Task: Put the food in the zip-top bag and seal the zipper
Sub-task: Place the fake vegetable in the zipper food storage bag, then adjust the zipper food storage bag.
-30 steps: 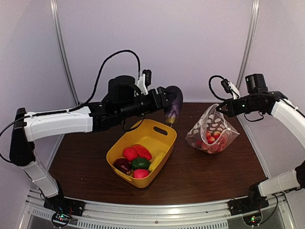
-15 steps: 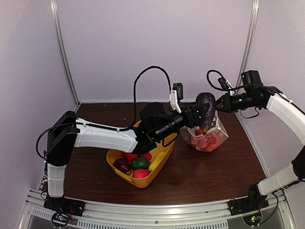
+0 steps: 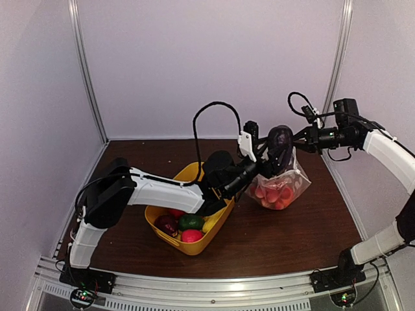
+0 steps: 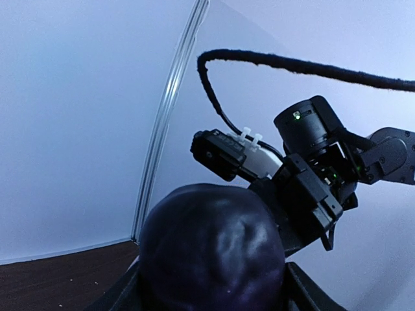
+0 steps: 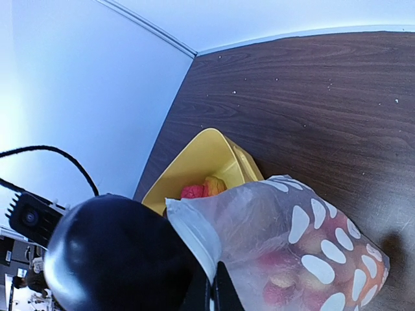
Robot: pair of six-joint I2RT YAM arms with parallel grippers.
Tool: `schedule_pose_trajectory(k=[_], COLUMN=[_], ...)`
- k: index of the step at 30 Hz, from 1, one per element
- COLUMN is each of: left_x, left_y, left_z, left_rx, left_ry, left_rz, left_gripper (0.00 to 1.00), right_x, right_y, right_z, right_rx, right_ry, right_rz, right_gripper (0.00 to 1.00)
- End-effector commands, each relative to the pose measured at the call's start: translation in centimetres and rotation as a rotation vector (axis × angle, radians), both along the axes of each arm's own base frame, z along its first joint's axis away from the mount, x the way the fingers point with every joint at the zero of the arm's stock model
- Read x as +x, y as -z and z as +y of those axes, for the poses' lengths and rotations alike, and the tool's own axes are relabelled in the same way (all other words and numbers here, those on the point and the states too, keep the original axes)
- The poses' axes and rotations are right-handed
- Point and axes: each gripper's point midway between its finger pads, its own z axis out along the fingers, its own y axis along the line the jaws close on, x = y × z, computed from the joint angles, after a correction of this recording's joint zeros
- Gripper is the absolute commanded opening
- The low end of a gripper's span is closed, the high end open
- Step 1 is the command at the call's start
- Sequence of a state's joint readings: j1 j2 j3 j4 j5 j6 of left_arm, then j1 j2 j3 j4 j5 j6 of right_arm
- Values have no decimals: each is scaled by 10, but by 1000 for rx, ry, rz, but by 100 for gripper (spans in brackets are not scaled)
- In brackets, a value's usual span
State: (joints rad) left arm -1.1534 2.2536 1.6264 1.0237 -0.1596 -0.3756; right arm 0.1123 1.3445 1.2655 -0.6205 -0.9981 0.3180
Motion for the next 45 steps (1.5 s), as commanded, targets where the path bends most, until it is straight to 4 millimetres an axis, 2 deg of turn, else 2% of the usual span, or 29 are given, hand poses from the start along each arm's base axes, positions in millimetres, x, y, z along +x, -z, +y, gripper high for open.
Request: schedule_pose_trajectory(k=[1,2,7,9,10,13,16,18,20,24,26,29,34,36,38,42,44,45], left_x=[5,6,13,13,9,0,-7,-6,2,12,13,16,23,25,21,22,27,30], left_y=[20,25,34,33,27,0,-15,-18,-8,12,12,26,58,69,76,89,101,106], left_z=[0,0,-12,-9,-6,9,26,34,36,24,18,15,10,5,-2,-6,-5,-5], left_rx=[91,111,238,258,255,248,240,242,276,355,370,407,448,455,461,491,513,514], left_ry=[-103,-112,-128,-129,-122,-118,-125,-128,-133,-45,-13,-10,36,99,163,167,160,167], left_rz=[-93,-91,-79,-78,-85,-112,-120,-70,36,218,263,322,442,489,521,551,592,620], left_gripper=[38,42,78,91,94,98,98,98,97,85,80,73,61,50,47,40,30,20], right_x=[-2,-1,0,-1,-1,-1,0,0,2,2,1,0,-2,-3,-3,-3,-2,-2], right_y=[-23,-25,-33,-35,-36,-37,-38,-38,-35,-31,-30,-32,-32,-31,-30,-28,-25,-23], right_z=[2,1,-4,-5,-6,-10,-12,-13,-15,-18,-19,-20,-23,-24,-25,-27,-29,-31], right_rx=[125,125,103,105,99,103,113,109,86,51,45,35,13,7,0,-25,-48,-67], right_ry=[-36,-33,-14,-13,-10,-1,5,6,19,33,35,40,56,62,65,76,84,89], right_rz=[-21,-28,-74,-82,-90,-94,-96,-103,-113,-135,-143,-155,-179,-185,-189,-205,-216,-225], right_gripper=[0,0,0,0,0,0,0,0,0,0,0,0,0,0,0,0,0,0])
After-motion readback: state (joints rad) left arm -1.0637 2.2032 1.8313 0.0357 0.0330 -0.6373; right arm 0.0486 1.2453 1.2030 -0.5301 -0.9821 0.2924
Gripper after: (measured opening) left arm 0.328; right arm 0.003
